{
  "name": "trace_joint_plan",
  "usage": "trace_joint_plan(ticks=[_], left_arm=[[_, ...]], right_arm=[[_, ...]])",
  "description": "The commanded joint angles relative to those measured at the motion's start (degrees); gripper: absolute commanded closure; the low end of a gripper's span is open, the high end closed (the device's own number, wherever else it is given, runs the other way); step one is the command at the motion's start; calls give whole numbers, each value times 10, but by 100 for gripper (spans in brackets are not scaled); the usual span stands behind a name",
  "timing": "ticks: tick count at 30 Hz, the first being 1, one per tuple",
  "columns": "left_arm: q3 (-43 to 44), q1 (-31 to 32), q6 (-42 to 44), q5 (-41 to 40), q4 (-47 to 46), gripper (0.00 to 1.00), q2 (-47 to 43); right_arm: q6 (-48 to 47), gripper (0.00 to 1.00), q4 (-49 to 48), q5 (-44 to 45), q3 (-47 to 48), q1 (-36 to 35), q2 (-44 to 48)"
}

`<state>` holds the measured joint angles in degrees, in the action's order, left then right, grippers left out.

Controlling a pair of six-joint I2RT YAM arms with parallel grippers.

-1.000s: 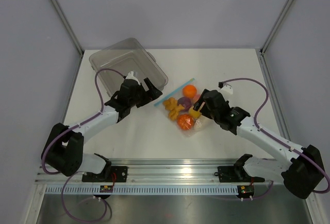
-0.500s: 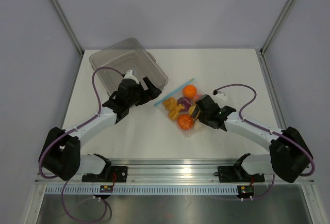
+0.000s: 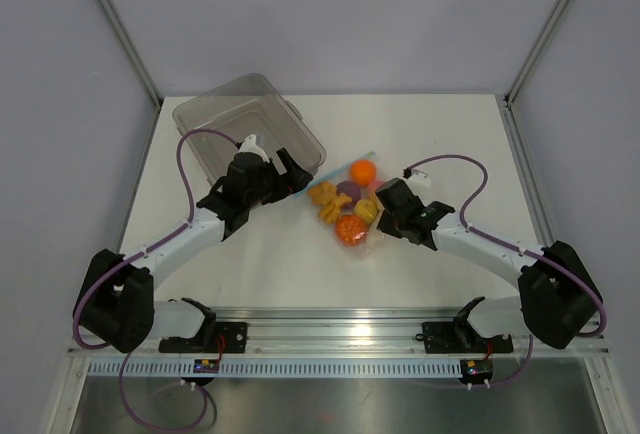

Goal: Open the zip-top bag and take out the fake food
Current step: Adjust the zipper food storage bag at the center of the board.

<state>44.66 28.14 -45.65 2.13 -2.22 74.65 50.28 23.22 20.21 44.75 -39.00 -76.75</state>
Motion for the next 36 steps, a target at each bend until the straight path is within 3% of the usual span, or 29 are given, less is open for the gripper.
trace_joint_plan(ticks=[1, 4, 8, 14, 17, 20, 23, 25, 26, 28, 30, 36], left_arm=[[17, 2, 16, -11, -14, 5, -20], [17, 2, 21, -8, -14, 5, -21], [17, 2, 25, -5, -16, 4, -23], [18, 2, 37, 6, -17, 4, -23], [31, 2, 66, 37, -13, 3, -7], [46, 2, 80, 58, 14, 3, 19], [56, 2, 75, 75, 20, 2, 37], [57, 2, 69, 88, 11, 3, 51], [60, 2, 69, 96, 10, 3, 55], [63, 2, 70, 106, 7, 3, 67], [65, 2, 72, 115, 3, 3, 73], [61, 2, 73, 128, -10, 3, 73]], right_arm=[[-66, 100, -11, -17, 30, -3, 9], [-151, 100, -23, -40, 37, -3, 14], [-279, 100, -62, -141, 26, -3, 39], [-383, 100, -84, -119, -19, -3, 123], [-397, 100, -111, -124, -52, -3, 197], [-375, 100, -108, -57, -78, -3, 260], [-365, 100, -100, -47, -92, -3, 299], [-331, 100, -75, 4, -82, -3, 295], [-286, 99, -36, 74, -74, -2, 285], [-264, 83, 7, 105, -45, -3, 245], [-240, 80, 23, 110, -29, -3, 213], [-186, 49, 27, 135, -21, -3, 161]])
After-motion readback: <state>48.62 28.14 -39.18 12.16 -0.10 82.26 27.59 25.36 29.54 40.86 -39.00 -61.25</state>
